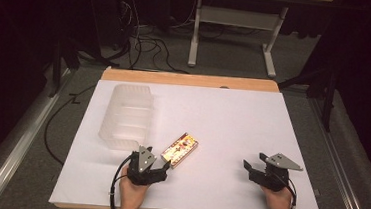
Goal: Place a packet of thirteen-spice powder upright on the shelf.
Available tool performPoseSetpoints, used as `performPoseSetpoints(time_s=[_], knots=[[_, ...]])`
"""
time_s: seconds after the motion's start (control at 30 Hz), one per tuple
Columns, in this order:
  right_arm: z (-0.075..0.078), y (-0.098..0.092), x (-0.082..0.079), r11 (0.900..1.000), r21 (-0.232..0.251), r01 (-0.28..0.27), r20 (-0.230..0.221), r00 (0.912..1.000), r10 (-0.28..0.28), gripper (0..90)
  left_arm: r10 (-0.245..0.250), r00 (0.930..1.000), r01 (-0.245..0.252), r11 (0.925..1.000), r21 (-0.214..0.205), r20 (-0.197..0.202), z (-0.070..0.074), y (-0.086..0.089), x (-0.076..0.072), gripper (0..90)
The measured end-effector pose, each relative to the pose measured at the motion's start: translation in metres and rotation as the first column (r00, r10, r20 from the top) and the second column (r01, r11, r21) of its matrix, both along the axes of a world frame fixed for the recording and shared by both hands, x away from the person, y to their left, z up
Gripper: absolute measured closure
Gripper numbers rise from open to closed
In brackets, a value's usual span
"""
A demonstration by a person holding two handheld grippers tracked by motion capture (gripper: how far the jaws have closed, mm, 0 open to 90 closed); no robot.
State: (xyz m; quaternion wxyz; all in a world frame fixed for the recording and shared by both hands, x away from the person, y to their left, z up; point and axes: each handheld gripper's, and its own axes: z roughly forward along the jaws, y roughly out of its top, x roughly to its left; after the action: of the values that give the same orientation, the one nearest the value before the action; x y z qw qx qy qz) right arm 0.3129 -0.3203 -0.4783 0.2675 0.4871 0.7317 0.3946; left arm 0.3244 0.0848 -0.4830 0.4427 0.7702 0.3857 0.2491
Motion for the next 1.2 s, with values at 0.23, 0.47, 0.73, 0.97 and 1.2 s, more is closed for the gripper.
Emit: performPoseSetpoints(time_s=[0.23,0.47,0.73,0.97,1.2], knots=[[0.0001,-0.0002,-0.0001,1.0,-0.002,0.002,0.001,1.0,-0.002,30.6,-0.001,1.0,0.001,1.0,0.002,-0.001,0.0,-0.0002,0.0001,20.8],[0.0001,0.0,-0.0003,1.0,-0.005,0.001,0.005,1.0,-0.001,30.2,0.002,1.0,-0.002,1.0,0.005,-0.002,-0.0001,-0.0005,0.0001,20.4],[0.0002,0.0002,-0.0006,1.0,-0.005,0.002,0.003,1.0,-0.002,29.9,0.001,1.0,-0.001,1.0,0.009,-0.002,-0.0001,-0.001,0.0001,20.3],[0.0002,0.0004,-0.0005,1.0,-0.005,-0.001,0.002,1.0,0.001,29.8,-0.026,0.9994,0.026,0.9997,-0.005,-0.021,0.0001,0.0002,0.002,20.8],[0.0001,0.0016,0.0003,0.9997,-0.023,-0.005,-0.003,1.0,0.005,29.8,-0.018,0.9997,0.018,0.9998,0.0,-0.017,0.0009,-0.0015,0.0013,21.5]])
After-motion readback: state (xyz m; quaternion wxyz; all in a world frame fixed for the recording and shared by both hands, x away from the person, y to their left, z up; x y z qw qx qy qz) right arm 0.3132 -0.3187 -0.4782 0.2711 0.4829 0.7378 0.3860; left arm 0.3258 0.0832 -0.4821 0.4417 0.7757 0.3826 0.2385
